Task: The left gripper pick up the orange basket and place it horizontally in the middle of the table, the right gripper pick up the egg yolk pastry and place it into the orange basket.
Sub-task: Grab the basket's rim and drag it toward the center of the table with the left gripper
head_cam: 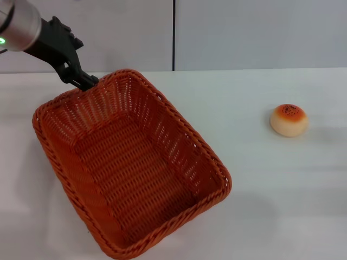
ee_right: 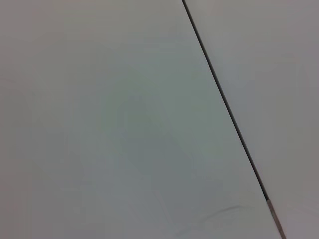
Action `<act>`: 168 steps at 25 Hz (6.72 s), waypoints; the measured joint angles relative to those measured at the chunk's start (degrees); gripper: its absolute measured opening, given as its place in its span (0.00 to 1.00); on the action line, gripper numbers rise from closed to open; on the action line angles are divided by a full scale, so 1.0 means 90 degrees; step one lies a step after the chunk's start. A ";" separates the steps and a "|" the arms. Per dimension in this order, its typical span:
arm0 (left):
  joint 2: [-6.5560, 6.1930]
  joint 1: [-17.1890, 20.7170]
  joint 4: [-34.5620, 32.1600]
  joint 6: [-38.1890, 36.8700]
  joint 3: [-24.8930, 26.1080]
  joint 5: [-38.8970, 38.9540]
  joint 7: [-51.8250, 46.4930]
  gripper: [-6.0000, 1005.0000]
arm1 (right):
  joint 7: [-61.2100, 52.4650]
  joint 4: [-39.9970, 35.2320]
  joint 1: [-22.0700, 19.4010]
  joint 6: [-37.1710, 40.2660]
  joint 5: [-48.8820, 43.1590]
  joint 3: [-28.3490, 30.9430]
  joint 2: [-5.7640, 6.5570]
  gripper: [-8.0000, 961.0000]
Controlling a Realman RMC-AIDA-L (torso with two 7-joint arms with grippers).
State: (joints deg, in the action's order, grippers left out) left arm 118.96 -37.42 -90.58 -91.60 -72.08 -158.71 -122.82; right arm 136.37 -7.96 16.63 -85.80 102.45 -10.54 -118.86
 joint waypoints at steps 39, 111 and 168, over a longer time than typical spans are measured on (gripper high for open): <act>-0.0086 -0.1257 0.3329 0.1433 -0.1015 -0.0775 -0.0377 0.64 | 0.0003 -0.0180 -0.0078 0.0246 -0.0056 0.0000 0.0024 0.63; -0.0973 -0.2521 0.4393 -0.1200 0.2404 -0.0765 -0.4539 0.16 | 0.0003 -0.0248 0.0164 0.0534 -0.0056 -0.0069 0.0023 0.63; -0.0318 -0.1811 0.4293 -0.1247 0.2755 -0.0704 -0.4620 0.31 | 0.0003 -0.0248 0.0171 0.0613 -0.0067 -0.0069 0.0033 0.63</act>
State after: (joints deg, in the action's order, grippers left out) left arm 116.10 -53.72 -51.94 -102.82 -47.29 -165.05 -164.41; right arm 136.40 -10.19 18.17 -80.29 101.85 -11.16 -118.56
